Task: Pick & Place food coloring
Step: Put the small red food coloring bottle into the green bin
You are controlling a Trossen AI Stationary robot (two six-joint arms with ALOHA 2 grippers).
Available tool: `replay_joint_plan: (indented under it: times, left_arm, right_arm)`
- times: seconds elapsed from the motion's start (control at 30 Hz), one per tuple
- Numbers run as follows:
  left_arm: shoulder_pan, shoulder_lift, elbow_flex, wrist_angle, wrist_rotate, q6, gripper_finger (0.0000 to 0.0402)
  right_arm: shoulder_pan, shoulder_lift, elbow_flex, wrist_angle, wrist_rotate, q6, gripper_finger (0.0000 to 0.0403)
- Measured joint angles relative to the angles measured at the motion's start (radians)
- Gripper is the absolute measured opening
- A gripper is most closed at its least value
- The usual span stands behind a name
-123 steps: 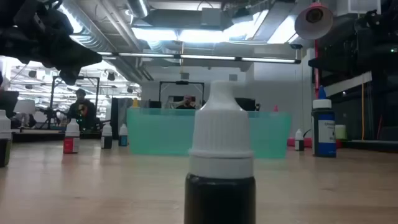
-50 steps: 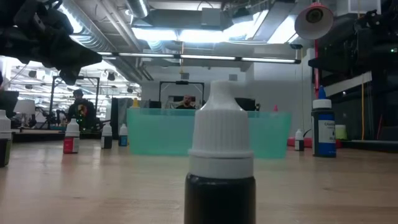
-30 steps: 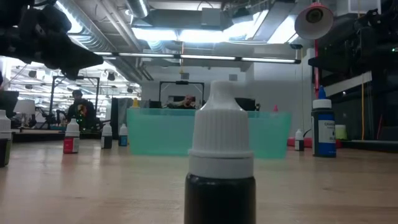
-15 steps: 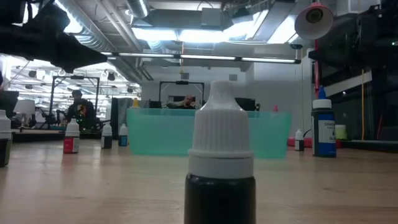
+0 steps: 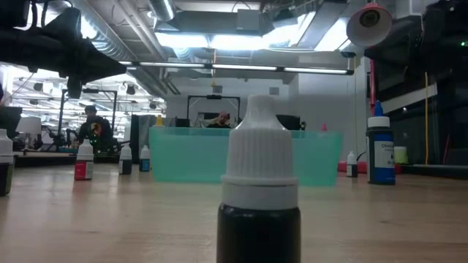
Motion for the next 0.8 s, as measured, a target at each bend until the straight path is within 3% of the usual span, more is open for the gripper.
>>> replay_joint_plan:
  times: [0.17, 0.3, 0.4, 0.63, 0.8]
  left_arm:
    - [0.000, 0.001, 0.014, 0.043, 0.017, 0.000, 0.0015]
    - [0.000, 0.060, 0.122, 0.007, 0.051, 0.003, 0.0024]
    - [0.000, 0.170, 0.278, -0.156, 0.067, 0.009, 0.0029]
    - [0.001, 0.565, 0.715, -0.700, 0.119, -0.056, 0.0030]
    - [0.003, 0.788, 0.937, -0.955, 0.186, -0.059, 0.0051]
  right_arm:
    - [0.000, 0.000, 0.048, -0.007, 0.002, -0.057, 0.0012]
    - [0.000, 0.000, 0.104, -0.054, 0.002, -0.086, 0.0012]
    - [0.000, 0.000, 0.149, -0.107, 0.032, -0.086, 0.0012]
    - [0.000, 0.000, 0.219, -0.173, 0.062, -0.116, 0.0012]
    - [0.000, 0.000, 0.232, -0.175, 0.063, -0.139, 0.0012]
